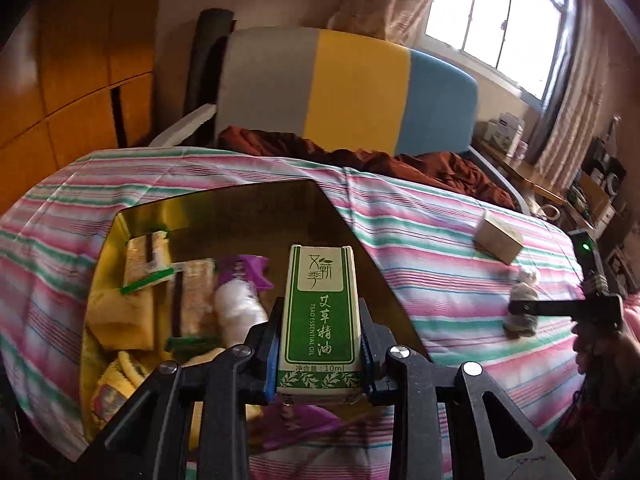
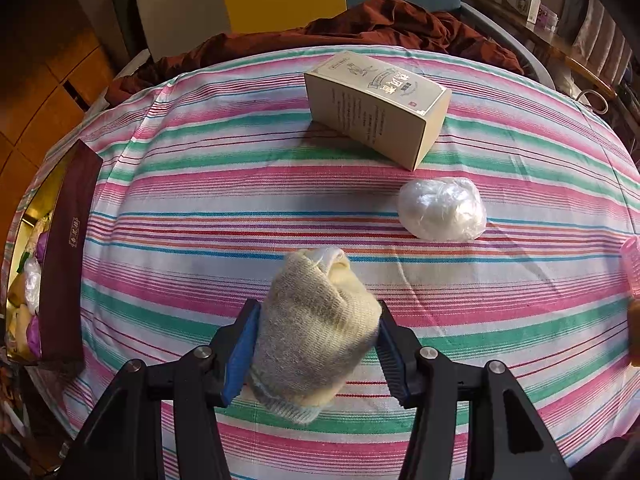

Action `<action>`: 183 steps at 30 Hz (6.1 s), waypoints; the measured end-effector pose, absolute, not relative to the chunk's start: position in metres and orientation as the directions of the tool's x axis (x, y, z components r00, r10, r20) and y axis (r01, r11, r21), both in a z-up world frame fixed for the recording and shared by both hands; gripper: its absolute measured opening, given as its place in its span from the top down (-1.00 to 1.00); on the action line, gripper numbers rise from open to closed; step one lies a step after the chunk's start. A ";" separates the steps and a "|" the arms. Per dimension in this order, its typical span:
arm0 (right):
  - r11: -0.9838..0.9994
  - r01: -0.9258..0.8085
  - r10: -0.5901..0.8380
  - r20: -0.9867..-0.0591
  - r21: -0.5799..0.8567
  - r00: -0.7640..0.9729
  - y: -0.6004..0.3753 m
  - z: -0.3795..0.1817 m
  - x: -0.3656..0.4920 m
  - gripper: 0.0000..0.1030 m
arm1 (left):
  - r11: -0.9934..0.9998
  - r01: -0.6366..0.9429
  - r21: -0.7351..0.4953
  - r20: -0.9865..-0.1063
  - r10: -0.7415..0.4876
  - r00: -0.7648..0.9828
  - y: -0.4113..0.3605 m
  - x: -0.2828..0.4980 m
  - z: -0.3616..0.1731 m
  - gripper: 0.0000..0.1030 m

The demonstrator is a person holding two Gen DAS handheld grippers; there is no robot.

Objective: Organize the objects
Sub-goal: 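Carry the green box into the gold tray and open the left tool, then carry the beige sock into the gold tray and open the right tool, then move the right tool back and grasp the plastic-wrapped white ball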

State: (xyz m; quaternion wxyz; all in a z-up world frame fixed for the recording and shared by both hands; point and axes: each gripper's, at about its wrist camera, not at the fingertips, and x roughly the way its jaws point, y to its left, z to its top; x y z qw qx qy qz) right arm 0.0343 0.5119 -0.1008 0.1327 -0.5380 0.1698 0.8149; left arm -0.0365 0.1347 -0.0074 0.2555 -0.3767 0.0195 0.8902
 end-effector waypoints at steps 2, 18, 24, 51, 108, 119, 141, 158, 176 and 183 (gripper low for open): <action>-0.908 -0.398 0.036 -0.922 0.130 -0.386 0.511 -0.101 0.034 -0.08 | -0.901 -0.403 -0.158 -0.701 0.390 -0.597 0.117 -0.058 -0.013 0.41; -0.916 -0.387 0.057 -0.924 0.102 -0.379 0.506 -0.103 0.030 -0.09 | -0.976 -0.211 -0.049 -0.773 0.171 -0.611 0.080 -0.121 -0.051 0.39; -0.918 -0.385 0.060 -0.924 0.097 -0.378 0.505 -0.103 0.029 -0.09 | -0.980 -0.193 -0.044 -0.769 0.156 -0.620 0.078 -0.124 -0.052 0.15; -0.957 -0.270 0.008 -0.925 0.102 -0.380 0.470 -0.102 0.024 -0.09 | -0.963 -0.263 -0.061 -0.648 0.238 -0.723 0.065 -0.049 0.001 -0.23; -0.984 0.153 -0.158 -0.854 0.093 -0.495 0.231 -0.059 -0.061 -0.07 | -0.966 -0.232 -0.110 -0.684 0.243 -0.688 0.025 -0.025 -0.019 -0.26; -0.984 0.168 -0.128 -0.868 0.052 -0.480 0.223 -0.070 -0.069 -0.08 | -0.969 -0.221 -0.108 -0.692 0.233 -0.683 0.024 -0.027 -0.022 -0.26; -0.996 0.077 -0.087 -0.815 0.052 -0.573 0.259 -0.038 -0.041 -0.54 | -0.967 -0.241 -0.076 -0.680 0.227 -0.698 0.031 -0.023 -0.013 -0.38; -0.973 -0.228 0.102 -0.846 0.024 -0.524 0.394 -0.046 -0.008 -0.55 | -0.934 -0.356 -0.030 -0.669 0.283 -0.687 0.073 -0.016 -0.002 -0.53; -0.590 -0.776 0.272 -0.850 0.222 -0.450 0.616 -0.072 0.073 -0.56 | -0.841 -0.542 -0.008 -0.678 0.403 -0.615 0.153 -0.005 0.006 -0.60; -0.653 -0.713 0.206 -0.847 0.254 -0.490 0.608 -0.075 0.056 -0.56 | -0.808 -0.588 -0.024 -0.696 0.436 -0.570 0.179 -0.004 0.001 -0.61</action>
